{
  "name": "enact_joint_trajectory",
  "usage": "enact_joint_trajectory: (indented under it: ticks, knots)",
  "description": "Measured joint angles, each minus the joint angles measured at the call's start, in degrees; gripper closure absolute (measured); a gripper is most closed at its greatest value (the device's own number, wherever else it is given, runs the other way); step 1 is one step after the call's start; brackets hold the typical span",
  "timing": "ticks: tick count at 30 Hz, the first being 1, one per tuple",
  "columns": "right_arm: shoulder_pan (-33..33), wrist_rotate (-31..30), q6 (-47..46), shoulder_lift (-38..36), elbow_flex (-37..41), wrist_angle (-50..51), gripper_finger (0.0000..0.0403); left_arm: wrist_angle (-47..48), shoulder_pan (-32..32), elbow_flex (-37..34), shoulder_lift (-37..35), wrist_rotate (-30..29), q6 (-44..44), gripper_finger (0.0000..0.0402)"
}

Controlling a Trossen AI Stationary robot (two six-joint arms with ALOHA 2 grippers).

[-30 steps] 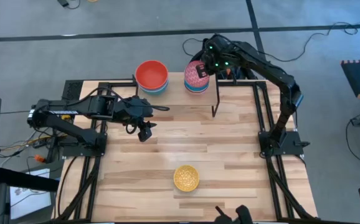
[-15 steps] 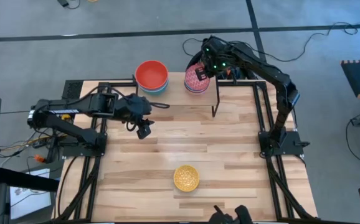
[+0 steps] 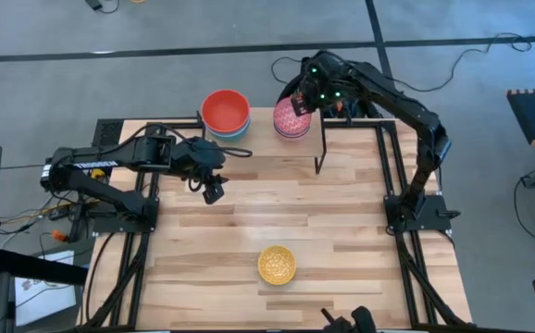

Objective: Place and stack bowls onto a shelf
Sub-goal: Stack the red printed bowl into the light blue printed bowl

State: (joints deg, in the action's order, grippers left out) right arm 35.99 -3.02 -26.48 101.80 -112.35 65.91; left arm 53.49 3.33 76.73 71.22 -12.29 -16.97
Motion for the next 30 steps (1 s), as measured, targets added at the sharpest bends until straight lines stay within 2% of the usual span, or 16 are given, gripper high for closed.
enact_joint_trajectory:
  ticks: [7,11,15,23,30]
  knots:
    - [-1.1,-3.5,4.5,-4.3,0.0,-13.8,0.0264,0.2,0.0,0.0,0.0,0.0,-0.2,0.0207]
    - [-0.8,2.2,7.3,-2.6,-0.1,-25.2,0.0275,0.1,0.1,0.0,0.0,0.0,-0.2,0.0207]
    - [-0.3,4.4,1.8,1.6,0.1,-30.7,0.029,0.3,0.2,0.0,-0.1,0.0,-1.4,0.0207]
    - [-4.3,-1.0,-7.1,5.8,0.1,-29.5,0.0331,2.2,0.2,0.0,-2.3,-1.8,-3.7,0.0207]
    - [-4.9,-5.1,-10.0,6.4,0.0,-26.6,0.0338,2.8,0.2,0.0,-5.0,-4.5,-3.8,0.0207]
